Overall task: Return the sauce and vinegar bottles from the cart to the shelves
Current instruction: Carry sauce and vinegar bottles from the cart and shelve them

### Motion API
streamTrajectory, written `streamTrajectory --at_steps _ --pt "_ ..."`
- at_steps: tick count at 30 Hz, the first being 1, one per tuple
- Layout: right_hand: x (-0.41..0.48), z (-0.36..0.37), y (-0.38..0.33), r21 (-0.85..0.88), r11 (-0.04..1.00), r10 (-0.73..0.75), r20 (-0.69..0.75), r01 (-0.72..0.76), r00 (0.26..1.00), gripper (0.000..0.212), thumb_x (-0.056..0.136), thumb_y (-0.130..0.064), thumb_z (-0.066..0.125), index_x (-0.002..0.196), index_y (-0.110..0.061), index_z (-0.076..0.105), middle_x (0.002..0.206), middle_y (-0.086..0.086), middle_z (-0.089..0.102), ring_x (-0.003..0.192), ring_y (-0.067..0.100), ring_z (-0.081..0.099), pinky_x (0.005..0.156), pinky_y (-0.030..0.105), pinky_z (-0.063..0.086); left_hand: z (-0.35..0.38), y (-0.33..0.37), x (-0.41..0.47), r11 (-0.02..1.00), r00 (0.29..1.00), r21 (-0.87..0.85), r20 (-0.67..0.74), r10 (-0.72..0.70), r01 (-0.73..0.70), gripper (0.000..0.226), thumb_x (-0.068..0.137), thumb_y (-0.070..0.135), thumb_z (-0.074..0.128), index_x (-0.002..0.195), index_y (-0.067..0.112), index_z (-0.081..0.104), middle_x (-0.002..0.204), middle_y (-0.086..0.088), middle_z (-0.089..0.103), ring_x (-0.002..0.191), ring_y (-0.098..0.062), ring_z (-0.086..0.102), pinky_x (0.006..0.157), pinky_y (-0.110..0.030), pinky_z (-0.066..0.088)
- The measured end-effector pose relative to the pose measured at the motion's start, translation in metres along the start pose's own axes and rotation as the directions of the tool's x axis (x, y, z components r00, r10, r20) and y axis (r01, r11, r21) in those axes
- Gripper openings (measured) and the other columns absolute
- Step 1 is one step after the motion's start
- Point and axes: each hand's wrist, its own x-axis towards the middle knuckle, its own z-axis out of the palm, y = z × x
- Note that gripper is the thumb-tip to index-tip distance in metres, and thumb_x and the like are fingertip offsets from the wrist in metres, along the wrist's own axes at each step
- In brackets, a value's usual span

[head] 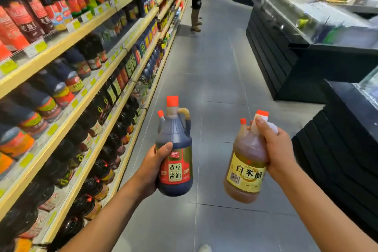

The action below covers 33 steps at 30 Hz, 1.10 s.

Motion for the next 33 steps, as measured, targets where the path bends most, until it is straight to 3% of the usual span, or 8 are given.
streamTrajectory --at_steps 5,11,14,22,28,33 --pt "0.085 0.016 -0.020 -0.001 1.000 0.002 0.028 -0.002 1.000 0.031 0.088 -0.046 0.069 0.086 -0.015 0.073 0.096 0.021 0.074 0.093 0.043 0.071 0.090 0.059 0.056 0.006 0.017 0.076 0.999 0.999 -0.045 -0.032 0.004 -0.006 0.108 0.042 0.069 0.090 0.130 0.018 0.056 0.100 -0.013 0.074 0.091 -0.029 0.073 0.076 -0.043 0.060" --pt "0.186 0.058 -0.033 0.025 1.000 0.010 0.056 -0.011 0.998 0.028 0.089 -0.040 0.070 0.082 -0.013 0.072 0.086 0.015 0.075 0.080 0.029 0.070 0.086 0.052 0.057 -0.006 0.042 0.177 0.997 0.998 -0.078 -0.053 0.021 -0.025 0.110 0.040 0.067 0.091 0.132 0.018 0.055 0.103 -0.015 0.074 0.091 -0.030 0.074 0.074 -0.042 0.060" --pt "0.236 0.082 -0.039 0.054 0.999 0.004 0.046 -0.006 0.999 0.029 0.090 -0.039 0.068 0.084 -0.010 0.069 0.082 0.012 0.073 0.081 0.030 0.068 0.082 0.046 0.057 -0.017 0.060 0.234 0.993 0.998 -0.102 -0.045 0.053 -0.057 0.109 0.039 0.066 0.093 0.130 0.020 0.056 0.101 -0.015 0.074 0.089 -0.029 0.074 0.073 -0.041 0.061" --pt "0.365 0.125 -0.061 0.068 0.998 -0.004 -0.001 0.004 1.000 0.028 0.091 -0.039 0.068 0.087 -0.011 0.068 0.080 0.010 0.071 0.077 0.025 0.069 0.081 0.044 0.057 -0.029 0.112 0.387 0.995 0.999 -0.093 0.020 0.043 -0.041 0.109 0.034 0.067 0.094 0.125 0.019 0.058 0.097 -0.011 0.077 0.084 -0.025 0.075 0.070 -0.038 0.062" --pt "0.464 0.145 -0.073 0.052 0.999 -0.005 -0.011 0.005 1.000 0.028 0.090 -0.040 0.070 0.085 -0.013 0.070 0.087 0.012 0.074 0.083 0.028 0.071 0.084 0.047 0.058 -0.028 0.140 0.487 0.990 0.998 -0.133 0.046 0.044 -0.037 0.121 0.027 0.065 0.096 0.130 0.016 0.054 0.101 -0.013 0.077 0.087 -0.027 0.075 0.073 -0.040 0.063" --pt "0.559 0.173 -0.084 0.031 1.000 0.000 0.074 -0.002 0.997 0.033 0.090 -0.040 0.070 0.092 -0.007 0.069 0.088 0.014 0.074 0.083 0.029 0.070 0.083 0.046 0.058 -0.031 0.158 0.565 0.987 0.997 -0.147 -0.042 0.059 -0.064 0.115 0.028 0.063 0.096 0.127 0.018 0.057 0.103 -0.014 0.077 0.089 -0.028 0.075 0.074 -0.040 0.063"
